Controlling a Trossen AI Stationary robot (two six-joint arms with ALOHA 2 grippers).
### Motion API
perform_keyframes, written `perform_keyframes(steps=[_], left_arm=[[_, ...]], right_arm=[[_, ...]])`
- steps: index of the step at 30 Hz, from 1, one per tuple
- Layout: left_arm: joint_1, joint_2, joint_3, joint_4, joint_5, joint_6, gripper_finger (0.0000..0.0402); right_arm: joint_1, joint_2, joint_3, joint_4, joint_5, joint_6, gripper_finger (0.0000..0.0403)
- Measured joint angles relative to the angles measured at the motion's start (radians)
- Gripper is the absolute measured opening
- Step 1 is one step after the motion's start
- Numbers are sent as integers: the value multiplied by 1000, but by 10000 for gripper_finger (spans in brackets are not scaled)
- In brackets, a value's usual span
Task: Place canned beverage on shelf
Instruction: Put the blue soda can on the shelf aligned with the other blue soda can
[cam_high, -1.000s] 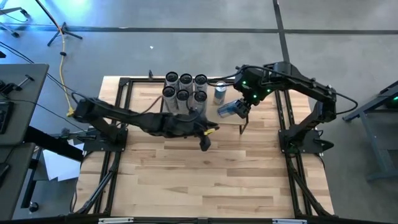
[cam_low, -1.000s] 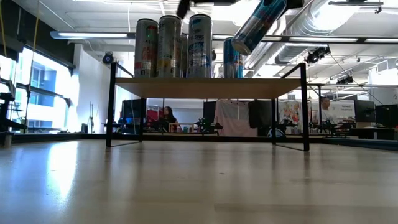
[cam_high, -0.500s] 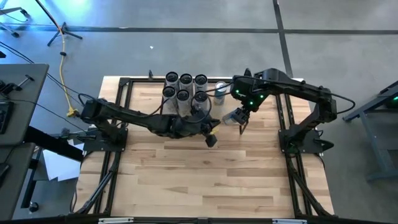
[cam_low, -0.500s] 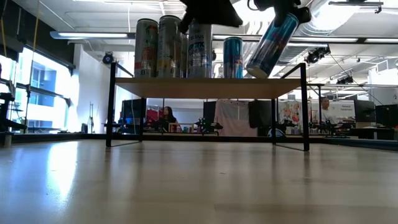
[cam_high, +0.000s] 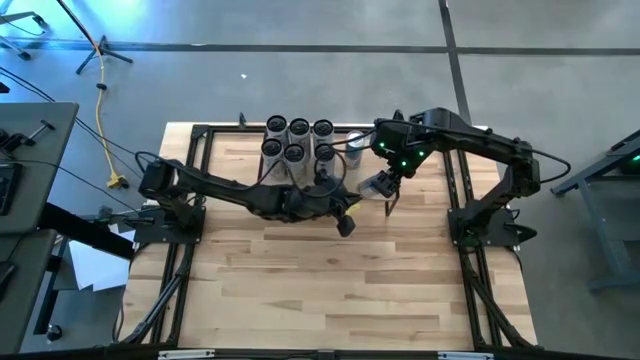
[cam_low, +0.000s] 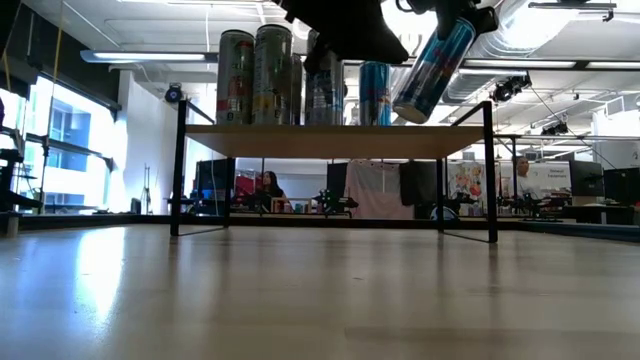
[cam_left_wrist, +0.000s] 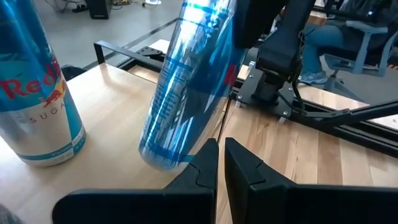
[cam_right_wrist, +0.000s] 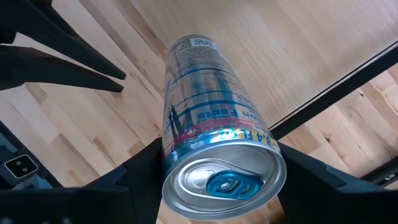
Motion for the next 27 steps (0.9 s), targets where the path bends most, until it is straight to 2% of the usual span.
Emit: perform_keyframes(steps=[7,11,16,22,27], left_arm=[[-16,-51,3,-23,-7,9,0],[-65,-99,1,-75,-23,-3,0],[-130,-121,2,-70,-152,-18,0],[-179,-33,0,-15,-313,-198,0],[-200,54,9,162,-307,-209,0]], right_arm=[[0,0,0,0,0,-6,248],[0,-1,0,1,2,-8,248],[0,-1,0,1,16,-18,248],[0,-1,0,0,22,-34,248],[0,-1,0,1,22,-55,248]])
